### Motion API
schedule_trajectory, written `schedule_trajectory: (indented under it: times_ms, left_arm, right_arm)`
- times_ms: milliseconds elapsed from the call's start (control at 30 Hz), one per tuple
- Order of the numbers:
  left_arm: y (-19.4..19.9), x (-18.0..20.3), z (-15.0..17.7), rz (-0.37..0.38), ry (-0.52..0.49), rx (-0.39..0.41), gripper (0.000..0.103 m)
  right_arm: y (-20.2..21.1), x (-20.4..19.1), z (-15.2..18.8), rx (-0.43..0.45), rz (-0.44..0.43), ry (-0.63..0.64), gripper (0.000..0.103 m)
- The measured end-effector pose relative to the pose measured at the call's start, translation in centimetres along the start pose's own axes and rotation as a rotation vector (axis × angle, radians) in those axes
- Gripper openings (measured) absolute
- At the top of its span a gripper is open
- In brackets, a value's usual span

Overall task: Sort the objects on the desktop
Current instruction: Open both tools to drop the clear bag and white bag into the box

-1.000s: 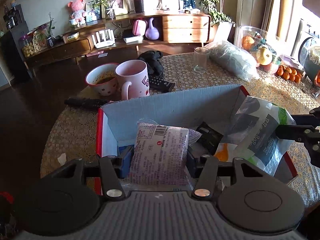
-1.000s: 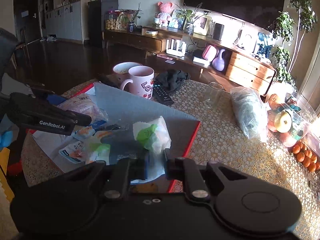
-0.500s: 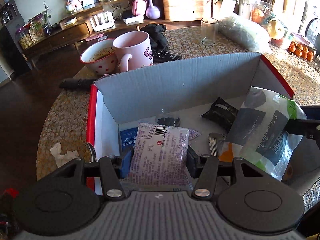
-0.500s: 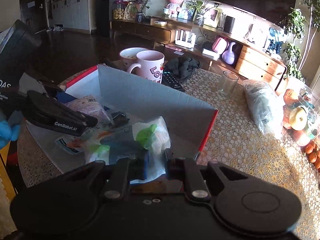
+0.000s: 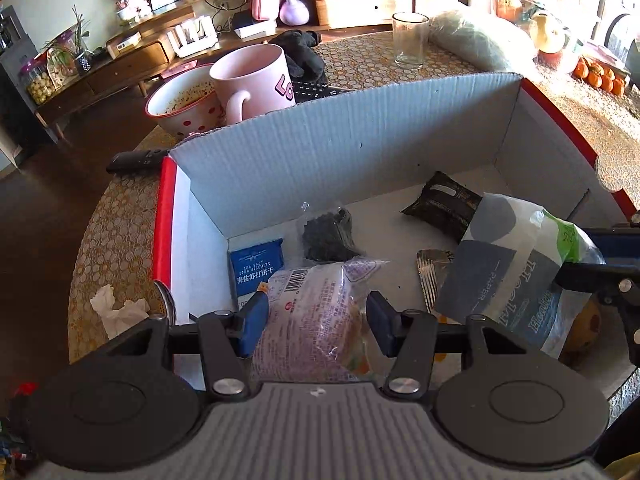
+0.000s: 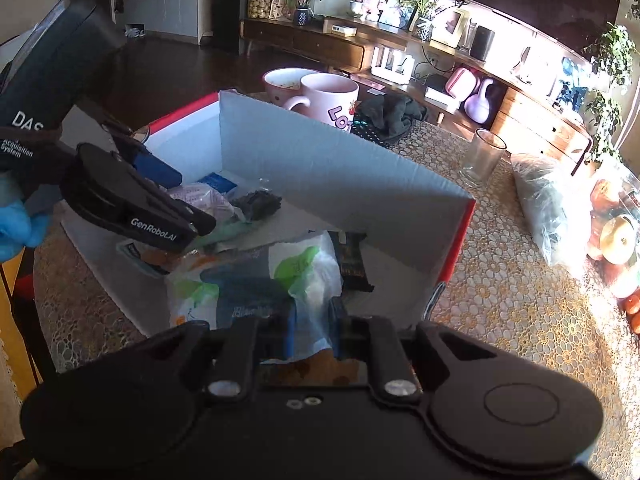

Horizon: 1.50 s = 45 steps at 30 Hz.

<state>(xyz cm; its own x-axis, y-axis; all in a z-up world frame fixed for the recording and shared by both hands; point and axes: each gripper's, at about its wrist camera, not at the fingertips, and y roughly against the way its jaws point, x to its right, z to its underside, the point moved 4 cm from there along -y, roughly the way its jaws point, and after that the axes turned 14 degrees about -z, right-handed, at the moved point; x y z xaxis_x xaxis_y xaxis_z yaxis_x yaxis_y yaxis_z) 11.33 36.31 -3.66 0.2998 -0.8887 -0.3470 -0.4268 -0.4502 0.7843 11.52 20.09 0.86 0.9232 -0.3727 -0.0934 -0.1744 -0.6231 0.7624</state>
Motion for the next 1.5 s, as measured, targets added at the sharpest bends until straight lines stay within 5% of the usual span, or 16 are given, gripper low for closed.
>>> schedule_trajectory:
  times_ms: [467,667,733,1000,1500]
  left_arm:
    - [-0.3,0.2,-0.1,0.049,0.014,-0.008,0.061]
    - [0.0,0.3,-0.3,0.045,0.023,0.002,0.068]
    - [0.2,0.0,-0.5,0.028,0.038,0.008,0.082]
    - [1.1,-1.1,-0.7,0.010,0.090,0.018,0.082]
    - [4.2,-2.2,-0.3,-0.021,0.139,0.065,0.089]
  right_arm:
    - [0.0,0.1,0.2,-0.012,-0.007,0.011,0.023]
    - [0.6,0.3,0.2,0.006,-0.014,0.005,0.040]
    - [0.9,0.2,0.1,0.018,-0.016,0.006,0.045]
    - [1.9,-0.1,0.0,0.041,-0.028,0.011,0.065]
    - [4.6,-1.1,-0.2,0.097,-0.054,0.012,0.078]
